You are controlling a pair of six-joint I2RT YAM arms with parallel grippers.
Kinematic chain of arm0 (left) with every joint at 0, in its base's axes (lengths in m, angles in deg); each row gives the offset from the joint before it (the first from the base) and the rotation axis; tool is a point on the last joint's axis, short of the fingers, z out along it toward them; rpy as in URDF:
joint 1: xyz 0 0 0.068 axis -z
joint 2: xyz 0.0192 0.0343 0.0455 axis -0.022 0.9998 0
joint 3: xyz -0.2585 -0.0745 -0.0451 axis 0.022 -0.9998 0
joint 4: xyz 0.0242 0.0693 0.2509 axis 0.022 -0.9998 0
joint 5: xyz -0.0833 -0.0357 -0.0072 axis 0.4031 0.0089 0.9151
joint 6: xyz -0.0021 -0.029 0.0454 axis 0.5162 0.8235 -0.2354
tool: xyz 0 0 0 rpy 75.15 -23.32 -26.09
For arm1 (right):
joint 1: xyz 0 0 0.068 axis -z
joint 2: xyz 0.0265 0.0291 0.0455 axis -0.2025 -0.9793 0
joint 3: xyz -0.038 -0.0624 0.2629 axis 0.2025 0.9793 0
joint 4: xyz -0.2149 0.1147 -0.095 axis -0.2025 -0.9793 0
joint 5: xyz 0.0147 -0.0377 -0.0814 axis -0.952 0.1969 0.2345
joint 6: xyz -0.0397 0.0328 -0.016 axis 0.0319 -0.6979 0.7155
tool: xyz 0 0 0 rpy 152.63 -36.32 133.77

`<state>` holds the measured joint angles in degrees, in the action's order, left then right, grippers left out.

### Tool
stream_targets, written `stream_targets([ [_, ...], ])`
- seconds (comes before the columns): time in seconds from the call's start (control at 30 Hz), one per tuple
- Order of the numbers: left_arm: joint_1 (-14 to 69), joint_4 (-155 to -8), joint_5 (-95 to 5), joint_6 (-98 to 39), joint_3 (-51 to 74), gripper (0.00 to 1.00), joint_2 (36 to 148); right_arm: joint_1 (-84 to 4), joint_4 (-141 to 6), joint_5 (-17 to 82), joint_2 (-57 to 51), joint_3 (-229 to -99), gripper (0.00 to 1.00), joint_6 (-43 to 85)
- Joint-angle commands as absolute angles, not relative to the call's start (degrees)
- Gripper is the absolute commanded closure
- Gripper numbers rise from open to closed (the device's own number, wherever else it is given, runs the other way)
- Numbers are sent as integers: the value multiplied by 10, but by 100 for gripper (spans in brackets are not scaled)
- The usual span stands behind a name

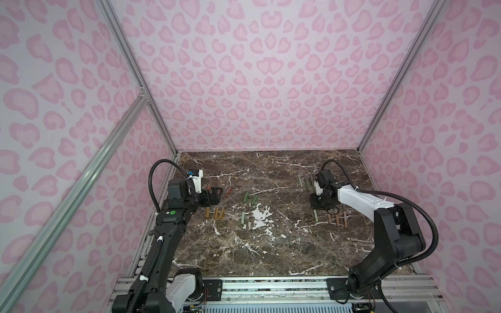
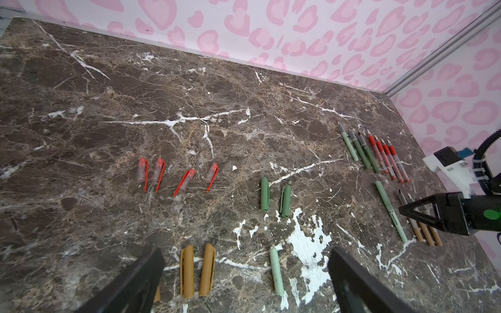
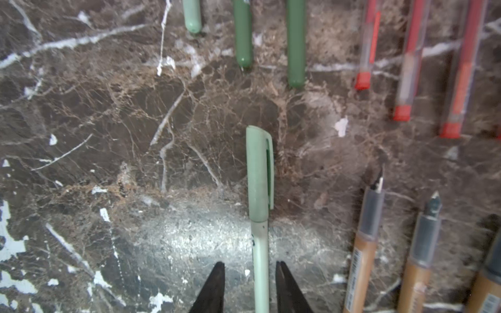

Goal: Open the pen caps
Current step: 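Reach the right gripper to the second pale green pen and grasp it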

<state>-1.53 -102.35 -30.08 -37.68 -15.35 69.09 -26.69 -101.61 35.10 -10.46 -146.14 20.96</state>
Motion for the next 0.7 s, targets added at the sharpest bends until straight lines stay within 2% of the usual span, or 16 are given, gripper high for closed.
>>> stream_targets([
  [0.0,-19,-1015,-290,-373,-148,2,690,-269,-992,354,-113,-1452,67,201],
  [0.4,-21,-1007,-290,-376,-156,2,685,-273,-962,374,-158,-1432,84,207],
  [0.57,-21,-1012,-284,-375,-151,2,685,-284,-958,361,-149,-1423,93,201],
  [0.67,-21,-1003,-284,-377,-159,2,685,-301,-973,370,-138,-1433,95,199],
])
